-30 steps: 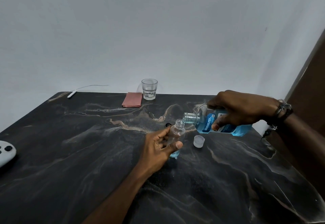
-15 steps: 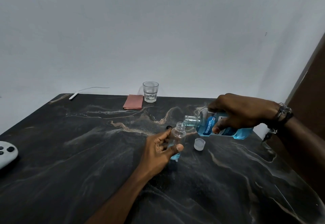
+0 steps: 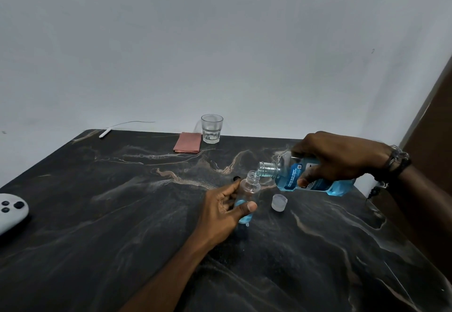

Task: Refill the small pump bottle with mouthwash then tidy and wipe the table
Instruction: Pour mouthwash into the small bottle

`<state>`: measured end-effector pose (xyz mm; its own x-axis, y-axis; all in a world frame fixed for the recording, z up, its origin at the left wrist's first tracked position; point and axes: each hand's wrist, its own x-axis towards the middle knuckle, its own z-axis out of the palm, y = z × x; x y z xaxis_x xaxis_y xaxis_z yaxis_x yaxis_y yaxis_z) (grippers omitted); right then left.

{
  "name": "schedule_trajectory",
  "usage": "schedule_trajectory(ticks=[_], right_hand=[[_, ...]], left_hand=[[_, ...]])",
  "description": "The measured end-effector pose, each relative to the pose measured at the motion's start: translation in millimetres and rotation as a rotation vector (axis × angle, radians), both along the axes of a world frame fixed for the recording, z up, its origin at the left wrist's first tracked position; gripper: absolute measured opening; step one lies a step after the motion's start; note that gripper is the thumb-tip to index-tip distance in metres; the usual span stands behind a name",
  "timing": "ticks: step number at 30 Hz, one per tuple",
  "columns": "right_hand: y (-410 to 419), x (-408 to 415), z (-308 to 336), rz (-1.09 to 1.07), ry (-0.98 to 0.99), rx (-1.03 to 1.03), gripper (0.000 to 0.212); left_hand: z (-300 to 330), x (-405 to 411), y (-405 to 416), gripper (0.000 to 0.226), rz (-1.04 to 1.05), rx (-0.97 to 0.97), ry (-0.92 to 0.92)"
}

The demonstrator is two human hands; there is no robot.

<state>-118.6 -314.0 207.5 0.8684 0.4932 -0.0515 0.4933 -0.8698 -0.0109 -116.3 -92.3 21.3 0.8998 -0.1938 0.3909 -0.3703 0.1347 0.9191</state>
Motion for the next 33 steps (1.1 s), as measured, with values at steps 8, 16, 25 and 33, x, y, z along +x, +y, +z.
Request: schedule_trajectory(ticks=[8,16,25,33], right_hand=[[1.1,-1.0,1.3,-0.008,-0.003,-0.019,0.022],[2.6,-3.4,4.0,-0.022,0.031,-0.013,0.020],[3.0,-3.9,4.4,-0.034,0.039,-0.010,0.019],[4.8,-4.8,6.1,-0.033,0.034,-0.019,0.019]], left_hand=[[1.9,-1.4,-0.1,0.044,-0.009,-0.021,-0.004],[3.1,-2.9,-0.5,0.043,-0.015,-0.028,-0.033],[5.2,-3.8,-0.3,0.038,-0.016,-0.019,-0.045],[6.6,-4.7,-0.4,0.037,-0.018,-0.017,-0.058]])
